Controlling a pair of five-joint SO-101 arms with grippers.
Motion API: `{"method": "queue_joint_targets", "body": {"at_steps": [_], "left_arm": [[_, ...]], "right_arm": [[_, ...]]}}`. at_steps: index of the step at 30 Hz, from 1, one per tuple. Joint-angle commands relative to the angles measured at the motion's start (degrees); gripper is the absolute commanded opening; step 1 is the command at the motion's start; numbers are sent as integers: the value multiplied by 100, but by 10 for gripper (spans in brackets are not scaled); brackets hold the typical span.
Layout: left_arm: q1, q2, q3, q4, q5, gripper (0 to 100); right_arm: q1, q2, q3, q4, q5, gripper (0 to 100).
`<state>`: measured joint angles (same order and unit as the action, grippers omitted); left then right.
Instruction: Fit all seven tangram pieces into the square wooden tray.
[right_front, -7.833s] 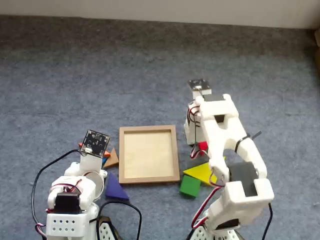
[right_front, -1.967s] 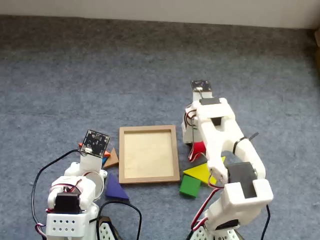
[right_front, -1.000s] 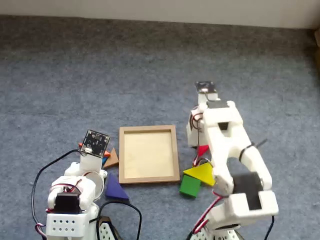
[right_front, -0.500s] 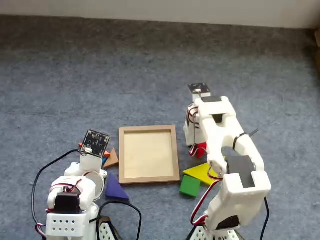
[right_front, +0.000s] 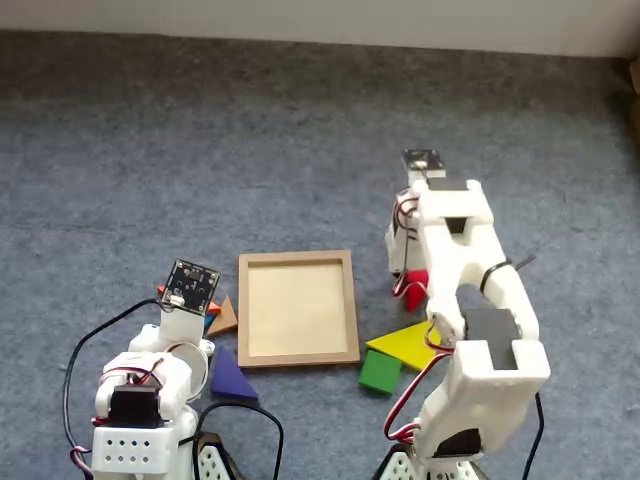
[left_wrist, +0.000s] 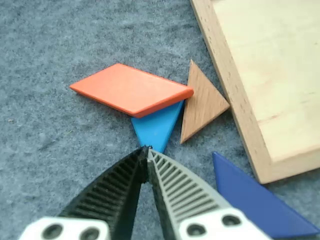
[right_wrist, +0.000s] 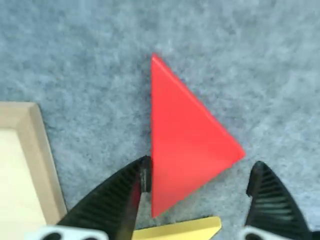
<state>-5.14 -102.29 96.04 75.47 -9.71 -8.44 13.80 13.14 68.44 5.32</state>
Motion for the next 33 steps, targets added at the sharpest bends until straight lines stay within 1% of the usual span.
{"method": "queue_joint_targets", "body": {"at_steps": [1, 3, 8, 13, 18, 23, 33], "left_arm": [[-48, -180, 119, 26, -44, 7], [-48, -180, 119, 26, -44, 7], [-48, -180, 119, 26, -44, 7], [-48, -180, 119, 26, -44, 7], [-48, -180, 119, 26, -44, 7], [-48, -180, 119, 26, -44, 7], [-48, -180, 119, 26, -44, 7]], "right_arm": [[75, -22, -382, 84, 0, 343], [66, -13, -382, 40, 26, 358], [48, 4, -365, 13, 35, 358], [40, 4, -330, -470, 44, 358], [31, 4, -321, -462, 167, 356], [-75, 382, -365, -453, 281, 293], [-57, 532, -374, -215, 255, 277]]}}
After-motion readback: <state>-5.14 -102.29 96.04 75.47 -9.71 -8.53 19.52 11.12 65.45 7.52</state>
